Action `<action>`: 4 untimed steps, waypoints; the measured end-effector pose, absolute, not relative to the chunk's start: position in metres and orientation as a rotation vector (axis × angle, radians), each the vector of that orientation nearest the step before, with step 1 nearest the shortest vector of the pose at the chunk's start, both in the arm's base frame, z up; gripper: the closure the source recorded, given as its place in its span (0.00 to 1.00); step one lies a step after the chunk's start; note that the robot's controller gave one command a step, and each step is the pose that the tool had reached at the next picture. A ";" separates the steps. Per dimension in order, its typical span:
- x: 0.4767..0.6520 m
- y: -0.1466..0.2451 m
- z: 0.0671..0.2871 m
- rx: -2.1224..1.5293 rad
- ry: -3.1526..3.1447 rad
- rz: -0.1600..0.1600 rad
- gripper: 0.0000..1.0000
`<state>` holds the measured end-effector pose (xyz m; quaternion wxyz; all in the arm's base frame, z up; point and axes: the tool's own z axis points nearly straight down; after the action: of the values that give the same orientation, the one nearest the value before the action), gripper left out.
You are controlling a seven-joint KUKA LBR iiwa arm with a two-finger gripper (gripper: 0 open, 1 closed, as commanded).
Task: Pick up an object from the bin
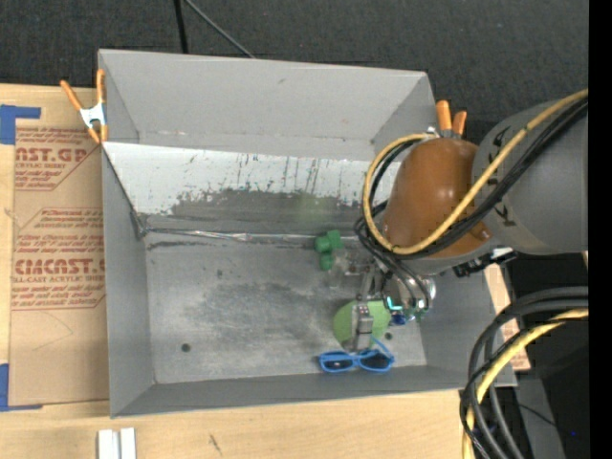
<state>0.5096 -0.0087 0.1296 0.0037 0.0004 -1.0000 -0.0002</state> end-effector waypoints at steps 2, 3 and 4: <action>0.595 -0.137 0.101 0.401 -3.122 0.005 0.00; 0.537 -0.134 0.099 0.330 -3.123 -0.004 0.00; 0.488 -0.103 0.071 0.686 -3.076 0.004 0.00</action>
Offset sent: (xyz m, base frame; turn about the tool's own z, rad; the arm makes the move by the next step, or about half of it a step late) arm 0.0550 -0.0573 -0.0596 -0.0837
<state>0.4879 -0.1032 0.0711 -0.0050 0.2175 -0.9760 0.0012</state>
